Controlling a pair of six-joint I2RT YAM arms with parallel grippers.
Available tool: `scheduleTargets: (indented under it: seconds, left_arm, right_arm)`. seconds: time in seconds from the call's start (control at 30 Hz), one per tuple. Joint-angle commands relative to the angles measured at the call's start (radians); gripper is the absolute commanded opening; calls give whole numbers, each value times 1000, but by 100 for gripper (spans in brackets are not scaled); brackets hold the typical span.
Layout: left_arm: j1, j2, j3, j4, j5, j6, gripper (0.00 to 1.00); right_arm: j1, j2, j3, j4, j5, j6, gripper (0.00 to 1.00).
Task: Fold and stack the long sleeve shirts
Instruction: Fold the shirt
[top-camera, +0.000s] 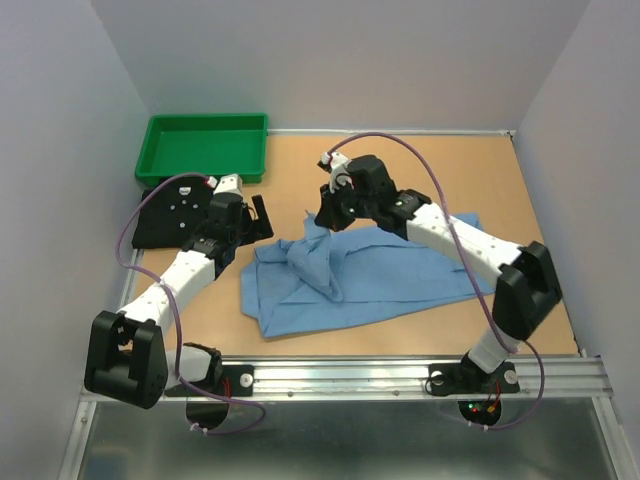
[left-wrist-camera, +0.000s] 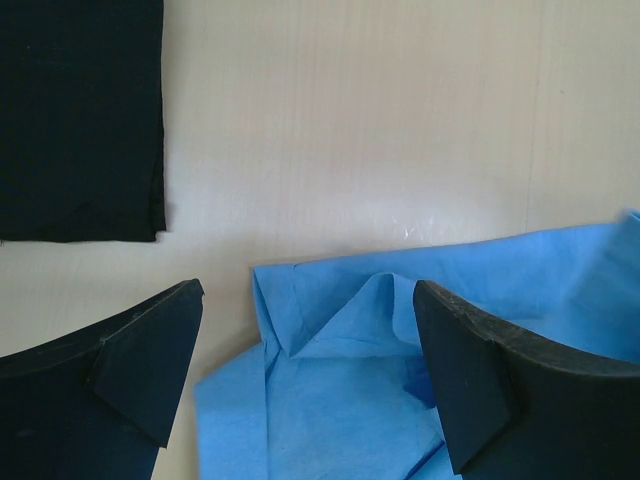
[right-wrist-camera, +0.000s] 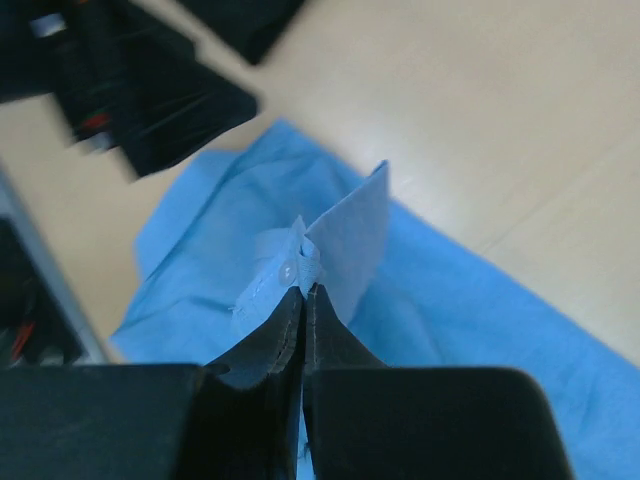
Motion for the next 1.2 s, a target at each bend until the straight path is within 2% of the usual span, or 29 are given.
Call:
scheduleTargets:
  seconds: [0.0, 0.03, 0.2, 0.4, 0.63, 0.93, 1.17]
  left_arm:
    - [2, 2, 11, 27, -18, 19, 98]
    - [2, 4, 12, 25, -23, 24, 98]
    - [2, 5, 12, 30, 9, 40, 98]
    - [2, 19, 43, 30, 75, 56, 98]
    - [-3, 20, 70, 24, 138, 47, 98]
    - [-32, 50, 58, 24, 172, -13, 98]
    - [-107, 96, 69, 27, 135, -50, 98]
  right_arm:
    - [19, -126, -141, -5, -311, -42, 1]
    - [24, -184, -204, -5, -382, -32, 1]
    - [82, -341, -351, -5, -517, 20, 1]
    - [159, -463, -440, -10, -625, 80, 1]
    - [174, -606, -510, -33, -737, 139, 1]
    - [174, -773, -562, -131, -775, 177, 0]
    - [176, -844, -591, -182, -701, 171, 1]
